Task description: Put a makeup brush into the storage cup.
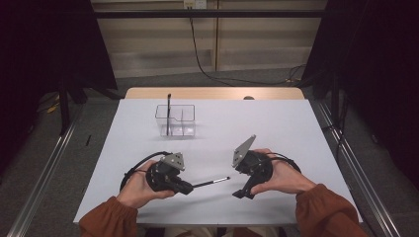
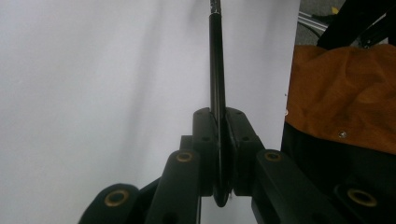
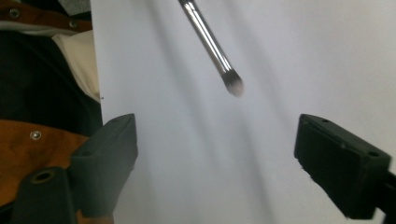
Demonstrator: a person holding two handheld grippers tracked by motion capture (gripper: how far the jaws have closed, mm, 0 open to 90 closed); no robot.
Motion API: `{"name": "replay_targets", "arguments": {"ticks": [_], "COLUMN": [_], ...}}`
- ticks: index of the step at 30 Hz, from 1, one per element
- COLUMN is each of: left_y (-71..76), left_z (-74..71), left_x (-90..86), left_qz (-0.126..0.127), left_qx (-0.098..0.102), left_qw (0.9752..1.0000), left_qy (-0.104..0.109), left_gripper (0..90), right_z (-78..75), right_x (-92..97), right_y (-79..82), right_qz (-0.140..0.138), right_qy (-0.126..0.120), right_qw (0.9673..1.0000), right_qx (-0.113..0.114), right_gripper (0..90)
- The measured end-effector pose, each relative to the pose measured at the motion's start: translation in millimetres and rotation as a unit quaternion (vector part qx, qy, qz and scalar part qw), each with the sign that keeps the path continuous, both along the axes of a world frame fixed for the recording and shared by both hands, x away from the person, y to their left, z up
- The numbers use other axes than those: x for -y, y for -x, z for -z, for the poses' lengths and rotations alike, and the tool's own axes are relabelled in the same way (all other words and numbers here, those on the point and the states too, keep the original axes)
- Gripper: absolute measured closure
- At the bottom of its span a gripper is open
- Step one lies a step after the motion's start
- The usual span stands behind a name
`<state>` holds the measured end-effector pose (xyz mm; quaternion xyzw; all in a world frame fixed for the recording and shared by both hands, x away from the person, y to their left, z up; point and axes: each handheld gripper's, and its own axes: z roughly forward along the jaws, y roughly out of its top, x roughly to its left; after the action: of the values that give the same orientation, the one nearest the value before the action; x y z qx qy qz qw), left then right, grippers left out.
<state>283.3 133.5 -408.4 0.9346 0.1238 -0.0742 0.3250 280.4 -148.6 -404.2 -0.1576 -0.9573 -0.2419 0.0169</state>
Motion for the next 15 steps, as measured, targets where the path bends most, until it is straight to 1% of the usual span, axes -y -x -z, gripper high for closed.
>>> {"name": "replay_targets", "arguments": {"ticks": [1,2,3,4,5,6,7,8,9,10,11,12,13,15], "left_y": [0.3,0.2,0.0,0.4,0.7,1.1,1.6,3.0,3.7,5.0,5.9,6.0,6.8,7.3], "left_z": [-0.1,-0.3,-0.4,-0.4,0.0,0.2,0.3,0.4,0.4,0.4,0.9,1.2,2.0,3.0], "left_x": [-1.4,-3.2,-5.3,-7.4,-9.3,-11.0,-12.5,-13.3,-14.4,-15.3,-16.2,-17.8,-19.1,-22.8], "left_qz": [-0.004,-0.007,-0.008,-0.013,-0.016,-0.018,-0.018,-0.022,-0.021,-0.023,-0.026,-0.026,-0.03,-0.035], "left_qx": [0.002,0.001,0.001,0.001,-0.004,-0.005,-0.006,-0.007,-0.005,-0.006,-0.006,-0.003,-0.006,-0.005], "left_qw": [1.0,1.0,0.9999,0.9999,0.9997,0.9997,0.9997,0.9994,0.9994,0.9992,0.999,0.999,0.9987,0.9984], "left_qy": [0.003,0.005,0.007,0.01,0.015,0.017,0.018,0.025,0.027,0.031,0.035,0.036,0.041,0.045], "left_gripper": [83.9,83.9,83.9,83.9,83.9,83.9,83.9,83.9,83.9,83.9,83.9,83.9,83.9,83.9], "right_z": [0.2,0.9,1.2,1.1,1.0,0.8,0.5,0.3,0.2,0.2,0.3,0.4,0.7,2.2], "right_x": [1.9,4.8,7.3,9.6,11.8,13.8,15.6,17.0,17.8,18.2,19.0,20.0,21.2,23.2], "right_y": [-0.1,-0.1,-0.7,-0.6,-0.2,0.6,1.3,2.1,2.8,4.0,4.7,5.8,7.5,9.9], "right_qz": [0.012,0.009,0.014,0.023,0.025,0.024,0.025,0.027,0.03,0.036,0.035,0.033,0.033,0.037], "right_qy": [0.001,-0.003,-0.012,-0.02,-0.023,-0.028,-0.036,-0.04,-0.04,-0.039,-0.042,-0.048,-0.057,-0.064], "right_qw": [0.9999,0.9999,0.9998,0.9995,0.9994,0.9992,0.999,0.9988,0.9986,0.9984,0.9982,0.9979,0.9975,0.9969], "right_qx": [-0.001,0.006,0.006,0.006,0.011,0.01,0.01,0.01,0.016,0.02,0.023,0.026,0.027,0.027], "right_gripper": [7.4,5.6,7.1,6.6,3.9,2.9,3.5,3.7,3.5,4.0,4.0,3.5,3.1,3.1]}}
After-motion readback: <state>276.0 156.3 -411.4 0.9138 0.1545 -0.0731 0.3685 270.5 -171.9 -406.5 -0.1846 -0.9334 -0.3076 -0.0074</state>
